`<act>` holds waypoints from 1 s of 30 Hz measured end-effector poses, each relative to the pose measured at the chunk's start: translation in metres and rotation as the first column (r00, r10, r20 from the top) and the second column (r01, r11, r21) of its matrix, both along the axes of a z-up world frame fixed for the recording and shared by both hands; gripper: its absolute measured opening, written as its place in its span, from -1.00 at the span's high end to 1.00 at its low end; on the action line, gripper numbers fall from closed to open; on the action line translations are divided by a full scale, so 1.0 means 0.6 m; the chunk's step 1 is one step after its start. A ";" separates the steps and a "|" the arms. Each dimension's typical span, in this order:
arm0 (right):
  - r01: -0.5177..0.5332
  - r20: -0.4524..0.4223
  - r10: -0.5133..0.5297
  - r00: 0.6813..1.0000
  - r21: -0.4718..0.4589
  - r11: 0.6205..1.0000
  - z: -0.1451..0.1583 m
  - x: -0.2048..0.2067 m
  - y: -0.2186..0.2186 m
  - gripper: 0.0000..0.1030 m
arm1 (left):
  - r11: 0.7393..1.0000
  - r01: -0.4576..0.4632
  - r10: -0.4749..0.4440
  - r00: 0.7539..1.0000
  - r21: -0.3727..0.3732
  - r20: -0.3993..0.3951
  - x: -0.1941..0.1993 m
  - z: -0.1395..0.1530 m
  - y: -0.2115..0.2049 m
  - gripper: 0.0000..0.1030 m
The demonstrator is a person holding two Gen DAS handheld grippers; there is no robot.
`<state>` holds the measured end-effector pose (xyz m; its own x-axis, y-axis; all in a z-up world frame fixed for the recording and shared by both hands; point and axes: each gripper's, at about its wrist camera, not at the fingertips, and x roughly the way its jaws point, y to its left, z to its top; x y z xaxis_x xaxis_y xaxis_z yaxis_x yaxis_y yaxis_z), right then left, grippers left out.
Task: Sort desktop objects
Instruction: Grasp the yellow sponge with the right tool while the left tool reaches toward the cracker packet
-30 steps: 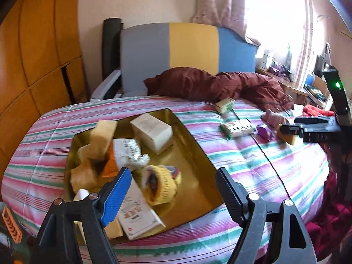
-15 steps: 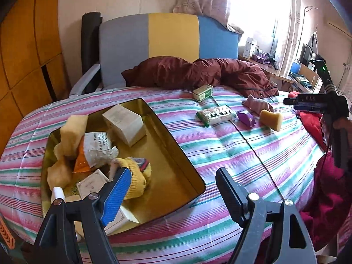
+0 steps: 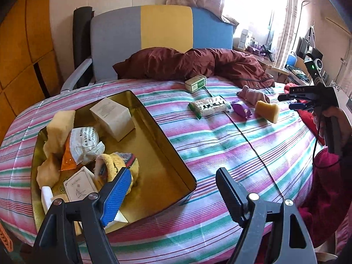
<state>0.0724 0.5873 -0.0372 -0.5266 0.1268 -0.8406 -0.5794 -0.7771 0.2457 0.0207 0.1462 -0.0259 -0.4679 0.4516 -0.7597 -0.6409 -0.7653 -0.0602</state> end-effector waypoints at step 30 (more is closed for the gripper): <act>-0.141 0.151 0.135 0.979 0.031 0.989 -0.064 -0.077 -0.008 0.05 | 0.996 0.085 -0.083 0.995 -0.034 0.056 -0.057 0.005 0.128 -0.57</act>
<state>0.0260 0.5825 -0.0758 -0.4115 0.0980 -0.9061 -0.4934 -0.8599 0.1310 -0.0133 0.2232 -0.0232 -0.3872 0.4594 -0.7994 -0.6992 -0.7114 -0.0702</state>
